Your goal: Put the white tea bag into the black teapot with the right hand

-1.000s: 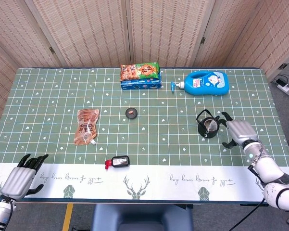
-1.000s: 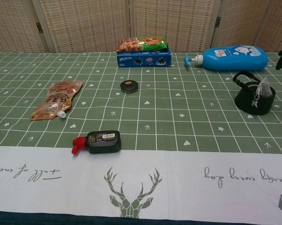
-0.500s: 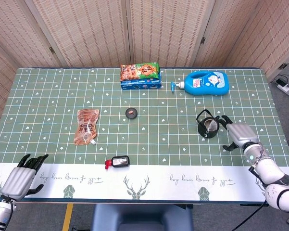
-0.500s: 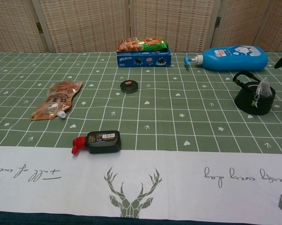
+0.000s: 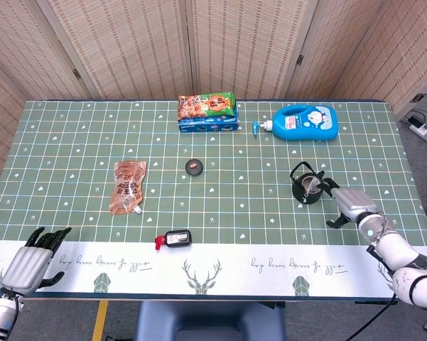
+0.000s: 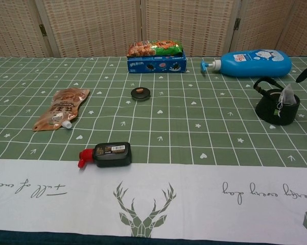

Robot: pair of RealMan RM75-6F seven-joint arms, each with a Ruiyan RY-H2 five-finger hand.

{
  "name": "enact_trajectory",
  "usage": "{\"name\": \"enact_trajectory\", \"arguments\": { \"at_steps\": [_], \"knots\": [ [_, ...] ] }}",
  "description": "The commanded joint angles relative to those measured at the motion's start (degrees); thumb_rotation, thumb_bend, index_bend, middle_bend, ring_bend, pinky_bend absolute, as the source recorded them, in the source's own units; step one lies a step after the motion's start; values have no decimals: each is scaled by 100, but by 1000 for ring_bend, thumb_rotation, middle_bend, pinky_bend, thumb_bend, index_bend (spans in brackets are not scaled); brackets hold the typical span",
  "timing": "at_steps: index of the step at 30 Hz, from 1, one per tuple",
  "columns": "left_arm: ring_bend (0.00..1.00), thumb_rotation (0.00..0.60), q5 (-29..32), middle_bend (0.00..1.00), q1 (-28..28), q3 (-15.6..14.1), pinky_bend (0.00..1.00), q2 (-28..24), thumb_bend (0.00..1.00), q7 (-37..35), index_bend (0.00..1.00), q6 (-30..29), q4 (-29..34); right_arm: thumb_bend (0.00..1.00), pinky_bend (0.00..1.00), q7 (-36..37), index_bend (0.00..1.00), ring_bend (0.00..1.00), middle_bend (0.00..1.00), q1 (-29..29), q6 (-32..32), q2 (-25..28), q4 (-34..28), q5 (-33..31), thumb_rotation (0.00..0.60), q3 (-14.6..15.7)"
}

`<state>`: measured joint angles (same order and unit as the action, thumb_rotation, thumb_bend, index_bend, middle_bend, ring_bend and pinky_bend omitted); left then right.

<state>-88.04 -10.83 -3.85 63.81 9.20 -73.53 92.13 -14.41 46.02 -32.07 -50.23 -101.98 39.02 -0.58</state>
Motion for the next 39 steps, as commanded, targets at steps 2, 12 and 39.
{"name": "enact_trajectory", "arguments": {
  "at_steps": [2,12,39],
  "knots": [
    [157,600,-4,124,2,-2,61,-4,212,-8,0,-1,-2,310,709,114,92,897,0,72,110,1,72,34,600,72],
    [157,600,18,124,-3,3,61,-8,212,-8,0,17,3,309,709,315,99,895,0,219,229,-267,428,-17,600,154],
    [157,600,32,124,-8,19,61,-57,212,-149,0,18,-14,310,709,536,127,895,0,765,594,-1260,1539,-388,600,572]
  ]
}}
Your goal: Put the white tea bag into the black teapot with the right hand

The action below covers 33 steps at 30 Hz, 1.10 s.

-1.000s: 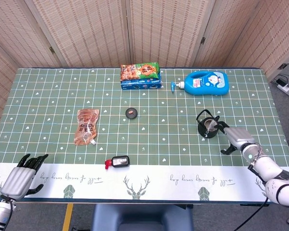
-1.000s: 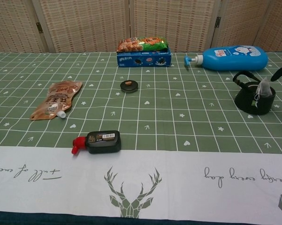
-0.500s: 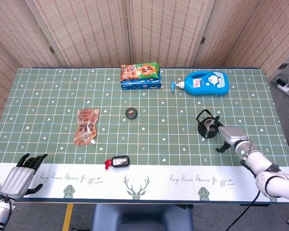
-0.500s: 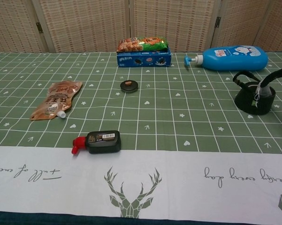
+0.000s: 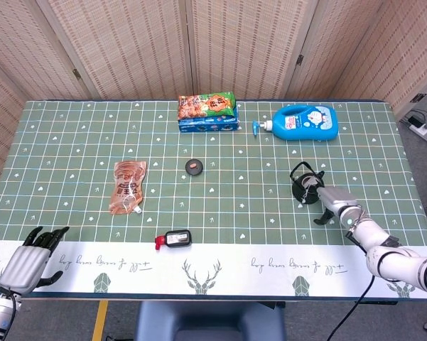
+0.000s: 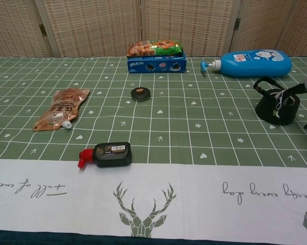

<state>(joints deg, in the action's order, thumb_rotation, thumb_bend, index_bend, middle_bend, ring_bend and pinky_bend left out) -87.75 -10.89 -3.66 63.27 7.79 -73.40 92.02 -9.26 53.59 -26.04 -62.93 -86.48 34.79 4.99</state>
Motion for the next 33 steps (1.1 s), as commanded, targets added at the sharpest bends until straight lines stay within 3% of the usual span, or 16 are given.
{"name": "enact_trajectory", "arguments": {
  "at_steps": [1,6,15,20,25,33],
  "knots": [
    [157,600,2,124,-4,-1,61,-4,212,-9,0,11,-6,310,709,29,128,895,0,9,-26,30,-34,53,600,23],
    [157,600,-11,124,-1,-8,61,-2,211,12,0,4,8,310,709,66,140,894,0,28,-78,155,-156,67,600,88],
    [157,600,2,124,-17,-10,61,22,212,77,0,48,4,310,709,-14,167,893,0,-125,-599,959,-1099,342,600,222],
    [157,600,7,124,-12,-16,61,42,212,136,0,50,13,310,709,175,167,893,0,-246,-760,1219,-1391,500,600,59],
    [157,600,3,124,-6,-10,61,31,212,97,0,26,15,310,709,309,170,893,0,-268,-580,1046,-1180,619,600,-69],
    [157,600,-11,124,-6,-12,61,12,212,41,0,16,7,310,709,238,171,893,0,-101,-291,451,-570,409,600,-23]
  ]
}}
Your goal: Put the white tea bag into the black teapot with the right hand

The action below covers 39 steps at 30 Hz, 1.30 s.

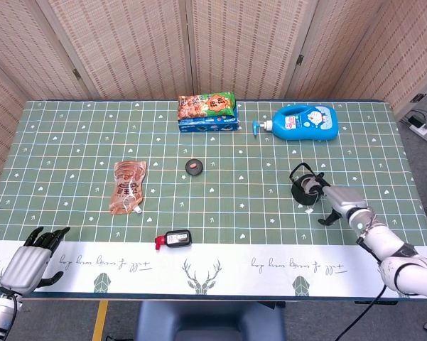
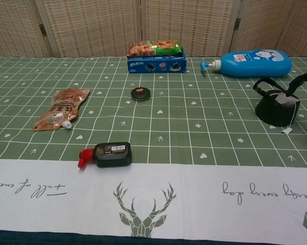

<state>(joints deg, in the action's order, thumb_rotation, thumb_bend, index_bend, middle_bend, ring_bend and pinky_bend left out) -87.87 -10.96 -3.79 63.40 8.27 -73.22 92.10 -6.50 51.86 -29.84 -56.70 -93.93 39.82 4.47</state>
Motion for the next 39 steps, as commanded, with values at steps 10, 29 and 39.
{"name": "enact_trajectory", "arguments": {
  "at_steps": [10,29,39],
  "knots": [
    [157,600,-18,124,7,1,61,-30,212,-73,0,-26,5,309,709,-118,173,892,0,274,269,-628,640,-420,600,203],
    [157,600,-2,124,7,-3,62,-5,214,5,0,-3,0,310,709,260,179,892,0,-94,-305,163,-233,268,600,-18],
    [157,600,-17,124,19,-8,61,22,213,87,0,-30,22,310,567,-236,165,745,0,-1630,-3162,1041,-1838,2146,600,43]
  ]
}}
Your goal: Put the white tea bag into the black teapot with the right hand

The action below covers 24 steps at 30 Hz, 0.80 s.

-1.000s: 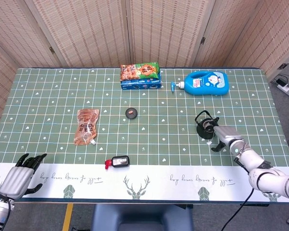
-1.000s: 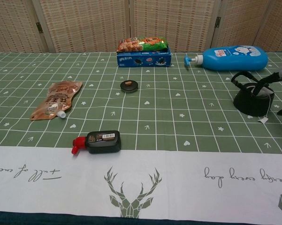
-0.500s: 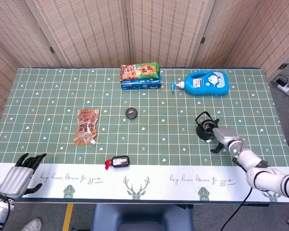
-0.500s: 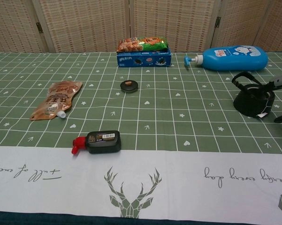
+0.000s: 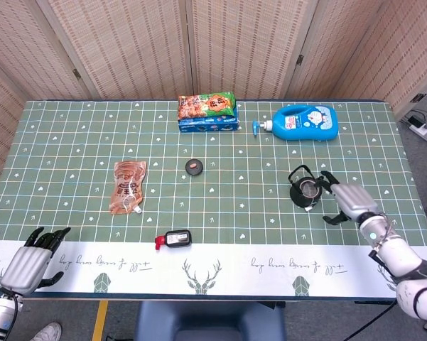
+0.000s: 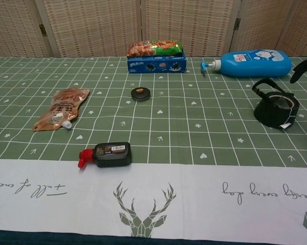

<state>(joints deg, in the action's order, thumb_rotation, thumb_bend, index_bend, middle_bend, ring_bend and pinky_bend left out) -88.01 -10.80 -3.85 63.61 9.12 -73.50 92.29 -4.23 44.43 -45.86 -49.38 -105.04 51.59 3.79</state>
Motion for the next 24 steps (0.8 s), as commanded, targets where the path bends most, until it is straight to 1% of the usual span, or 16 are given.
{"name": "enact_trajectory", "arguments": {
  "at_steps": [1,3,5,7,9,11,14,16,17,19,21,24],
  "knots": [
    [157,600,-8,124,6,-4,61,0,213,1,0,-10,10,310,500,-750,145,687,0,-1167,-2062,255,-828,1227,600,208],
    [157,600,-24,124,13,-6,62,-4,213,0,0,-30,18,310,359,-1236,95,529,0,-1656,-2878,69,-934,1643,600,368],
    [157,600,-44,124,20,-10,62,-16,213,-23,0,-53,35,310,265,-1471,73,423,0,-2079,-3502,-151,-919,2054,600,489],
    [157,600,-82,124,32,-16,62,-43,213,-73,0,-96,58,309,194,-1549,66,350,0,-2565,-4131,-434,-737,2540,600,624],
    [157,600,-113,124,46,-18,62,-62,214,-108,0,-141,67,309,122,-1535,63,278,0,-2935,-4571,-680,-464,2866,600,702],
    [157,600,-151,124,58,-26,62,-74,214,-134,0,-178,74,310,30,-1397,52,173,0,-3293,-4951,-959,-64,3089,600,723],
    [156,600,-216,124,66,-51,62,-77,214,-138,0,-202,82,310,0,-998,31,48,0,-3651,-5182,-1279,519,3131,600,675],
    [156,600,-256,124,73,-67,62,-62,213,-96,0,-216,82,310,0,-513,21,9,0,-3786,-5156,-1396,869,3084,600,604],
    [156,600,-278,124,76,-76,62,-56,213,-81,0,-223,81,310,0,-304,16,1,0,-3818,-5087,-1410,960,3010,600,562],
    [155,600,-355,124,90,-102,62,-50,213,-66,0,-266,64,310,0,-146,5,0,0,-3823,-4929,-1357,1067,2935,600,479],
    [155,600,-388,124,104,-108,62,-53,213,-87,0,-307,59,309,0,-118,0,0,0,-3843,-4893,-1370,1103,2946,600,405],
    [154,600,-339,124,107,-79,62,-55,213,-85,0,-305,14,310,0,-154,0,0,0,-3847,-4714,-1367,1086,3021,600,369]
  ]
}}
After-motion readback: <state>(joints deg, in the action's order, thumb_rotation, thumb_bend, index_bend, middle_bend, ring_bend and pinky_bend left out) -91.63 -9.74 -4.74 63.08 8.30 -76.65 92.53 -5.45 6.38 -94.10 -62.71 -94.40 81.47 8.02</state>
